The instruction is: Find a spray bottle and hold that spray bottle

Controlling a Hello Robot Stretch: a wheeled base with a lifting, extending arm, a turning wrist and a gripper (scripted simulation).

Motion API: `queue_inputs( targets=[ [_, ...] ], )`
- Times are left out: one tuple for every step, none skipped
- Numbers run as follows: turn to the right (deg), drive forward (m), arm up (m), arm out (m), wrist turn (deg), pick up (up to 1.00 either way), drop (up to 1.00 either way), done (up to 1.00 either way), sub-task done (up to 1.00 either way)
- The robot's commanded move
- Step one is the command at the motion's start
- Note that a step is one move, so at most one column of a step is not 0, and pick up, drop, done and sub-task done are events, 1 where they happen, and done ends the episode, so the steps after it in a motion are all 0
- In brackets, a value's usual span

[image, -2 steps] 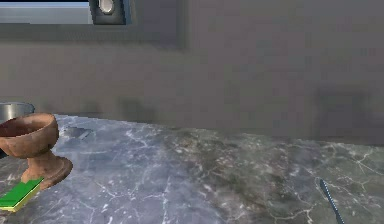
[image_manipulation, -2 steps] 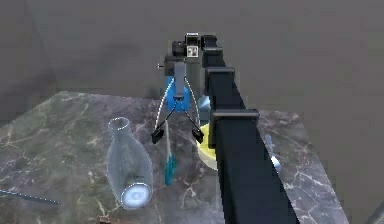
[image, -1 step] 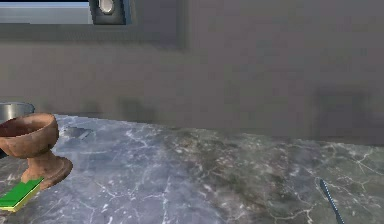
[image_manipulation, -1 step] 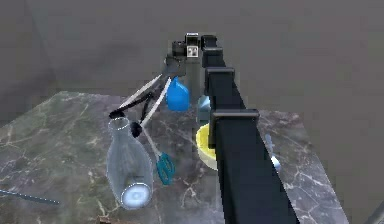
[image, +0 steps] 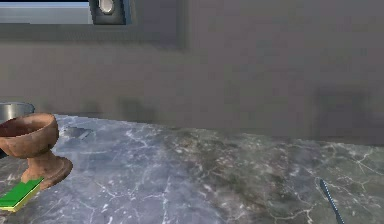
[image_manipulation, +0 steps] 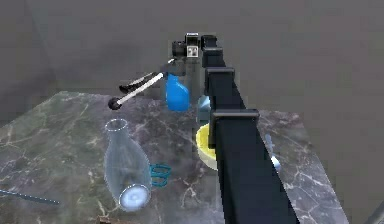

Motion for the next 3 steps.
queue_inputs(
  targets=[
    [0.0,0.00,0.00,0.00,45.0,0.00,0.00,0.00,0.00],
    [0.0,0.00,0.00,0.00,45.0,0.00,0.00,0.00,0.00],
    [0.0,0.00,0.00,0.00,3.0,0.00,0.00,0.00,0.00]
  ],
)
